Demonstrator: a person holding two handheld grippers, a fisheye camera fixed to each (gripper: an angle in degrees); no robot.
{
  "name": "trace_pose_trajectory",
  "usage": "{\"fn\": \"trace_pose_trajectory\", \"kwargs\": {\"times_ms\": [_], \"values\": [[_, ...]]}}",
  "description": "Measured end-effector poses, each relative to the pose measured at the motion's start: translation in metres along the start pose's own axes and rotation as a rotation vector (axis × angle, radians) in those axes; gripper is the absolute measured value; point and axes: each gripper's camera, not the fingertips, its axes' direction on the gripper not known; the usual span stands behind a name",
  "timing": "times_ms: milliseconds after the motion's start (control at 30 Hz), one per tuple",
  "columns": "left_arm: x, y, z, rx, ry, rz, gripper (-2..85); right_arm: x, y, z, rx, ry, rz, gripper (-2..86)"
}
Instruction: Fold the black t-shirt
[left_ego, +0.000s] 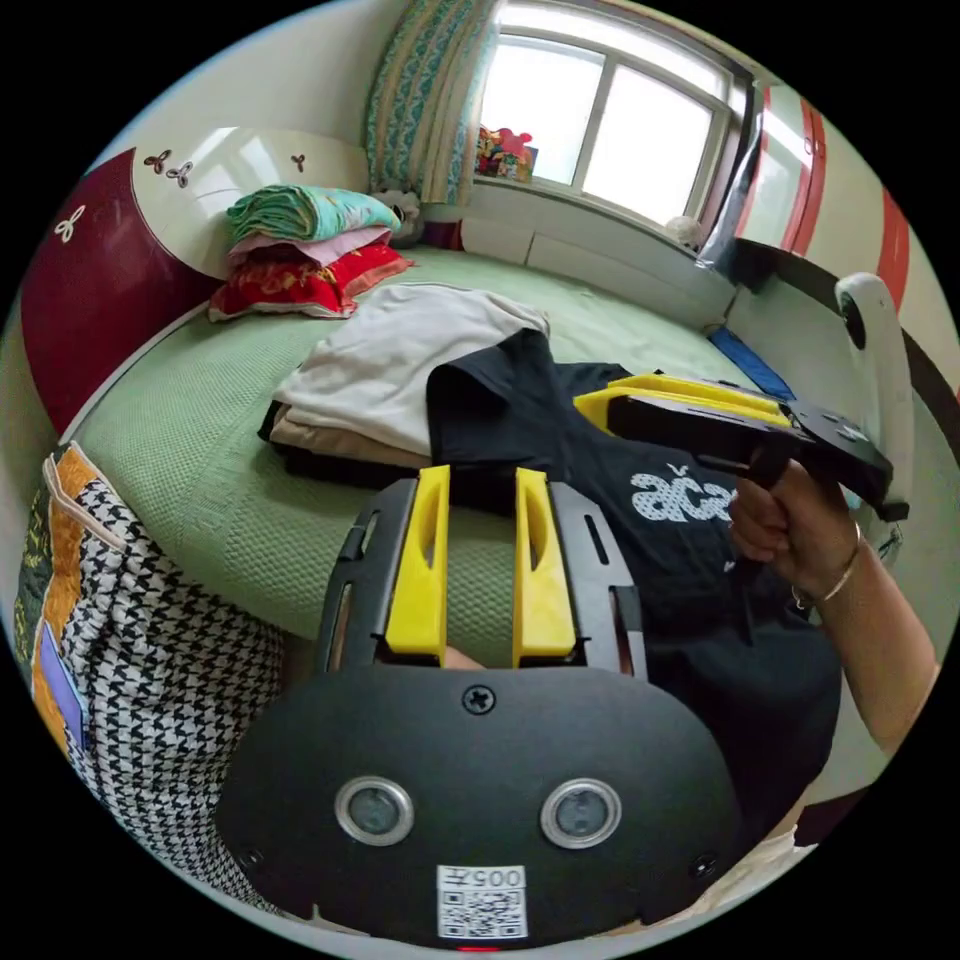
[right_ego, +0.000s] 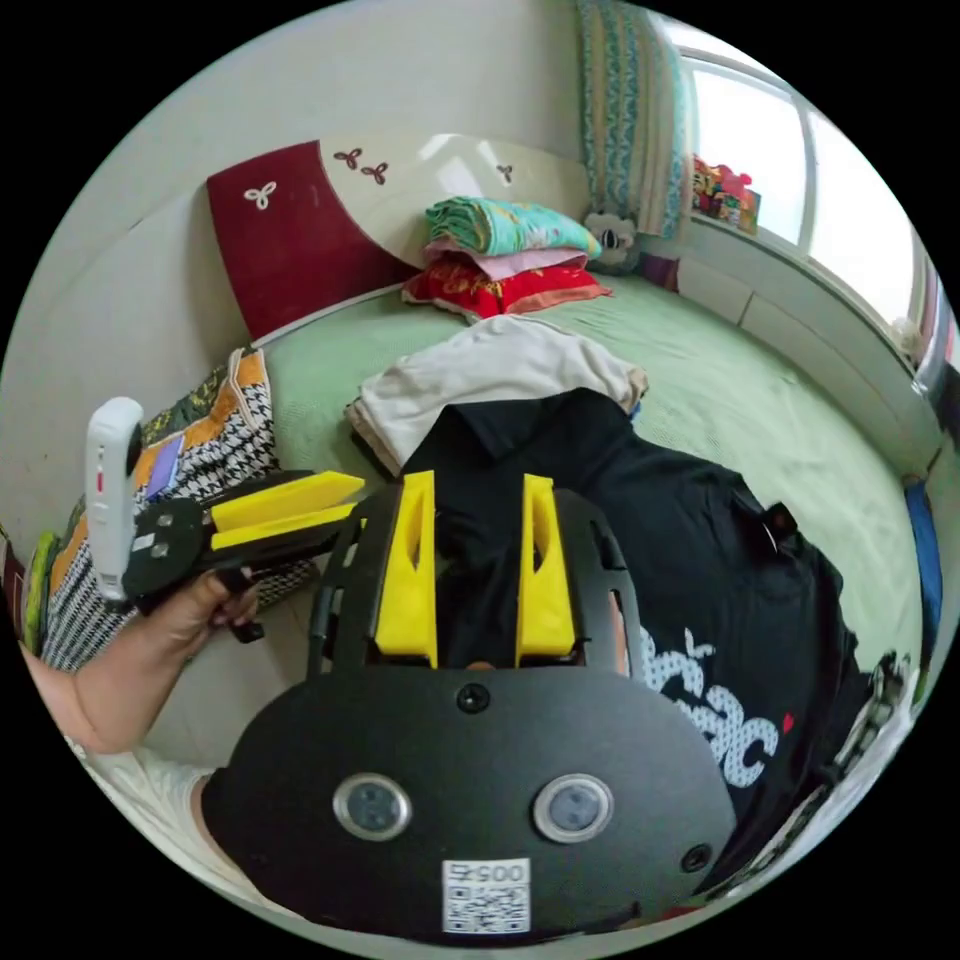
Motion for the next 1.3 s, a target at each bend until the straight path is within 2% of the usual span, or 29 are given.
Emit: {"fn": "trace_pose_trajectory", "kwargs": {"times_ms": [200,333,400,567,767,900,1033,1300], "values": [[-0.015,-0.020,0.028,-0.044,-0.028,-0.013,9.6,0.008,-0.046,0.075,-0.088,0.033,-0.069,11.3],[-0.017,-0.029,0.041,-0.093,-0.089,-0.009,6.3,0.018,-0.059,0.113,-0.168,0.074,-0.080,6.3],[-0.015,-0.032,0.042,-0.098,-0.109,0.009,4.9,0.023,-0.061,0.114,-0.139,0.122,-0.069,0.6],[-0.013,-0.040,0.030,-0.086,-0.106,0.016,1.6,0.058,-0.064,0.082,-0.025,0.081,0.007,-1.5],[0.012,-0.042,-0.007,0.031,0.061,0.123,0.1,0.139,-0.063,0.027,0.041,0.081,0.114,-1.3],[0.041,-0.029,-0.009,-0.018,0.184,0.197,-0.4,0.200,-0.039,0.017,0.009,0.161,0.230,0.8],[0.058,-0.021,0.009,-0.078,0.159,0.225,-0.4,0.273,0.006,0.042,-0.195,0.158,0.398,4.5],[0.078,-0.053,0.054,-0.117,0.082,0.248,-0.5,0.308,0.064,0.048,-0.202,0.087,0.379,8.3]]}}
